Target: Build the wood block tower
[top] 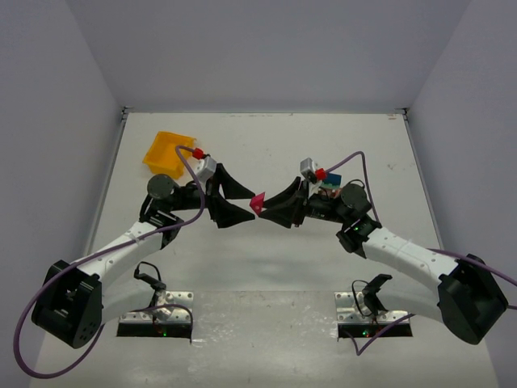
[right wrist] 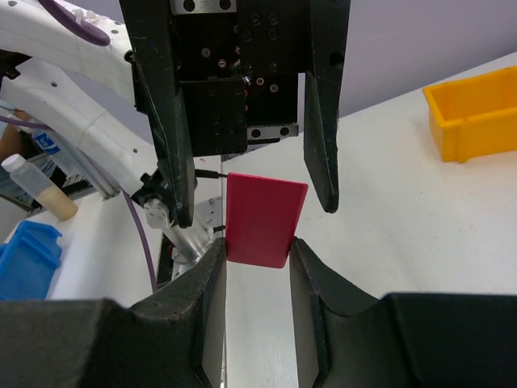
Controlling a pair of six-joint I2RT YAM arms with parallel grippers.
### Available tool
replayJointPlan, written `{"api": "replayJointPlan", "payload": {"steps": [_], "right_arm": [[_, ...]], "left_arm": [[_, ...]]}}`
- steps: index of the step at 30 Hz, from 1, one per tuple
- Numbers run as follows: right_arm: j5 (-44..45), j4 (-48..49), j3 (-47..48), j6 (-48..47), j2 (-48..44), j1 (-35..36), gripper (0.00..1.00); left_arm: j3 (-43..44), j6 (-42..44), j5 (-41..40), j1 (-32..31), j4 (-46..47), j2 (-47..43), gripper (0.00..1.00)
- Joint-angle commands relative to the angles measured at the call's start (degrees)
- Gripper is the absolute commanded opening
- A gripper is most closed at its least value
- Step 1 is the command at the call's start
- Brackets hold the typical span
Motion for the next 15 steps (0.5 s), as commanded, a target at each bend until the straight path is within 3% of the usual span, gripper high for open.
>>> {"api": "replayJointPlan", "payload": {"steps": [1,6,10,15], "right_arm": [[-0.2,4.1,2.0,0.3,0.9,-0.3,0.17],[0.0,4.1,2.0,0.3,2.3,-0.2,0.17],[1.9,4.9,1.8,0.0,2.9,-0.3,0.17],[2.6,7.5,1.1,0.0,2.4,-0.3,0.17]], "left_arm": [[0.7,-0.3,0.0,-0.7,3.8,-0.8,0.64],[-0.1,-1.6,-0.8,-0.7,5.2,-1.5,0.61],[-0.3,-1.6,-0.7,-0.7,5.2,-1.8,0.50],[-0.4,-1.2,-0.6,-0.7,5.2,-1.8,0.49]]}}
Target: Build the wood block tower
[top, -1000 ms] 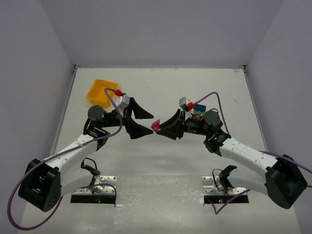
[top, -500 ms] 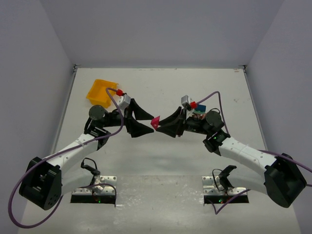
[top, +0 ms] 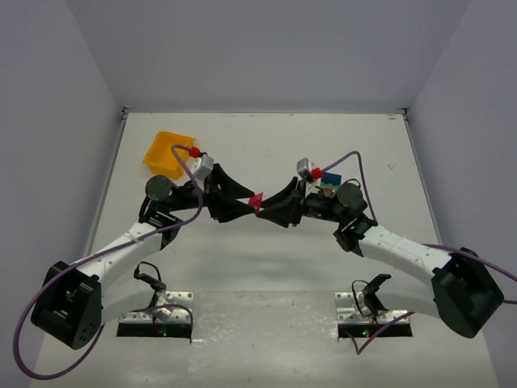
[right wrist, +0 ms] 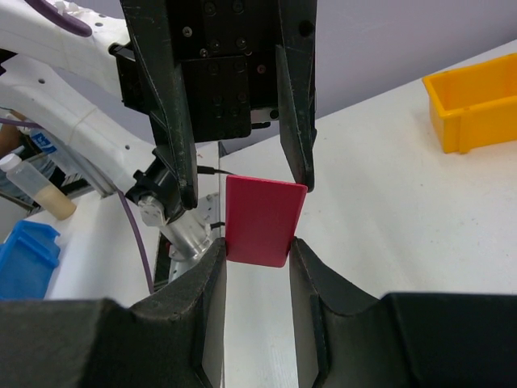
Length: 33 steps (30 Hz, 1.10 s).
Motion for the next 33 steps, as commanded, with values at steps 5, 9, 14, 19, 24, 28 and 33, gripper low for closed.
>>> {"api": "replayJointPlan", "payload": {"steps": [5,9,14,19,24,28,33], "right_arm": [[3.1,7.5,0.9,-0.7,-0.5,-0.3,0.18],[1.4,9.9,0.7,0.2,0.0,-0.4,0.17],[0.0,9.9,1.3,0.2,0.8,-0.3,0.17],[-0.7,9.9,0.9,0.4,1.2,-0.3,0.17],[-0.3,9.9,0.4,0.3,1.1,-0.4,0.17],[-0.1,9.9,0.4,0.3,1.2,-0.4,0.18],[-0.3,9.9,0.7,0.4,2.6,-0.3,0.18]], "left_arm": [[-0.1,0.3,1.2,-0.7,3.4,-1.2,0.50],[0.0,0.2,1.1,-0.7,3.4,-1.0,0.53],[0.0,-0.2,1.3,-0.7,3.9,-0.8,0.50],[-0.4,-1.0,0.7,-0.7,4.4,-1.6,0.48],[-0.7,-1.4,0.4,-0.7,4.5,-2.5,0.41],[-0.9,-1.6,0.1,-0.7,4.6,-3.0,0.34],[-1.0,-2.1,-0.8,-0.7,4.7,-3.5,0.19]]}}
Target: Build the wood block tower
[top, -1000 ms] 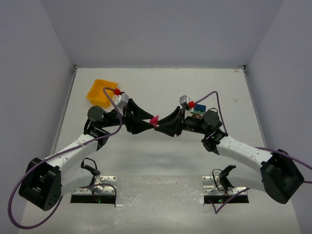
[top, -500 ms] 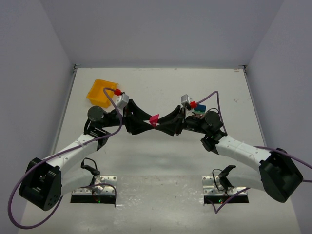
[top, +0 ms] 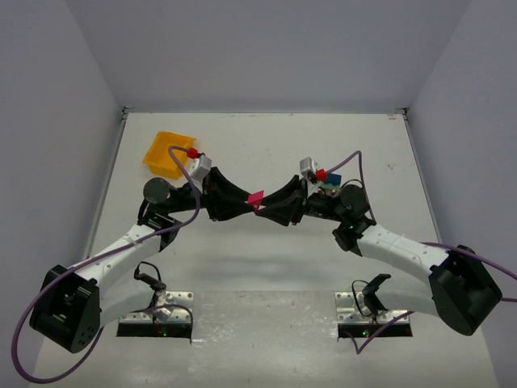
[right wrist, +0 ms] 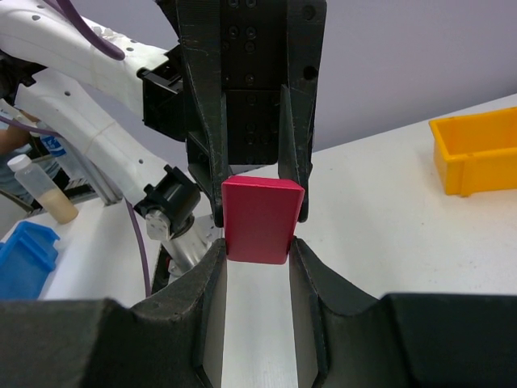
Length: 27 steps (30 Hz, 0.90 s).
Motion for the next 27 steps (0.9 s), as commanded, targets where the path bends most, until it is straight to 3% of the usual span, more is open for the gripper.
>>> {"api": "replayJointPlan", "payload": {"steps": [1,4,8,20,27], "right_arm": [[1.1,2.3,0.7,0.1,1.5,-0.3,0.18],[0.7,2.3,1.4,0.4,3.0,-0.4,0.18],[0.9,2.2,2.0,0.5,3.7,-0.4,0.19],[2.0,2.3,3.7,0.5,6.3,-0.3,0.25],[5.5,2.0,1.8,-0.6,3.5,-0.4,0.43]], "left_arm": [[-0.2,-0.4,0.1,-0.7,4.0,-2.0,0.19],[-0.2,-1.0,0.0,-0.7,4.5,-1.8,0.16],[-0.1,-1.1,-1.1,-0.7,4.4,-1.3,0.00],[-0.1,0.5,-5.0,-1.4,4.1,0.3,0.00],[0.9,5.7,-8.3,-1.5,-0.8,-0.6,0.00]]}}
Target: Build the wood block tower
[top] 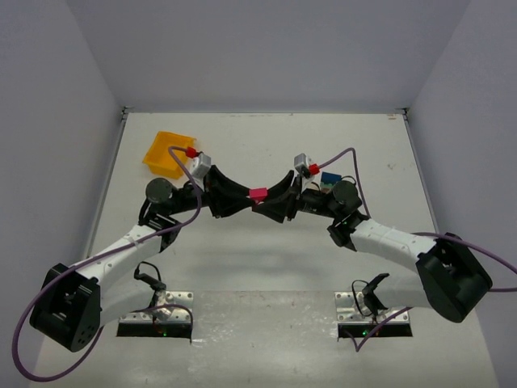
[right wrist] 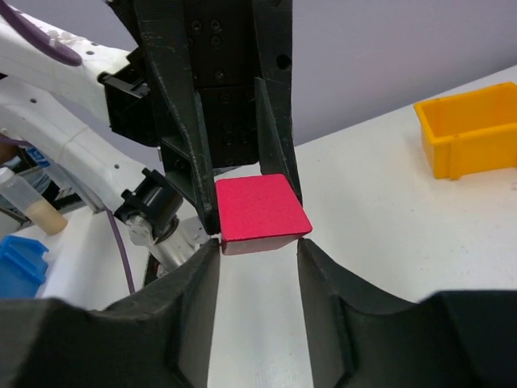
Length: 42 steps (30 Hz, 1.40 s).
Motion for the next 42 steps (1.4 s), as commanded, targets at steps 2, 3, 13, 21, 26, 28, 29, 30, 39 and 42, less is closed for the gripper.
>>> {"api": "replayJointPlan", "payload": {"steps": [2,3,13,21,26,28,29,30,39,42], "right_arm": [[6.4,-0.6,-1.2,-1.8,-4.0,-0.1,0.48],[7.7,-1.4,-2.4,-2.2,-5.6,-0.1,0.52],[34.7,-33.0,-6.8,-3.5,-22.4,-0.2,0.99],[79.1,-73.4,-3.2,-2.2,-40.4,-0.3,0.99],[98.5,-84.7,0.7,2.2,-39.9,-0.4,0.99],[101.0,-84.8,0.5,2.1,-41.4,-0.6,0.99],[101.1,-84.8,0.4,1.8,-42.3,-0.7,0.99],[100.7,-84.8,0.3,1.6,-42.9,-0.7,0.99],[101.5,-86.3,0.3,-1.4,-41.2,-1.9,0.99],[98.7,-86.3,2.1,-2.9,-37.4,-7.0,0.99]], "left_arm": [[2.7,6.2,-3.3,-1.3,-2.6,-0.9,0.00],[3.8,7.8,-3.4,-1.3,-4.4,-0.5,0.00],[17.9,24.8,-4.5,-1.4,-18.3,9.2,0.00],[47.0,47.9,3.5,-2.1,-46.1,27.6,0.00],[71.5,61.1,-2.8,-8.4,-70.4,42.6,0.00],[78.7,65.9,-2.5,-9.9,-76.7,47.0,0.00],[83.2,68.0,-2.9,-10.9,-78.2,49.7,0.00],[85.5,68.6,-4.0,-11.4,-79.4,50.9,0.00],[97.6,78.5,-10.1,-18.4,-86.8,60.4,0.00],[100.4,78.6,-9.1,-18.6,-86.8,62.7,0.00]]}}
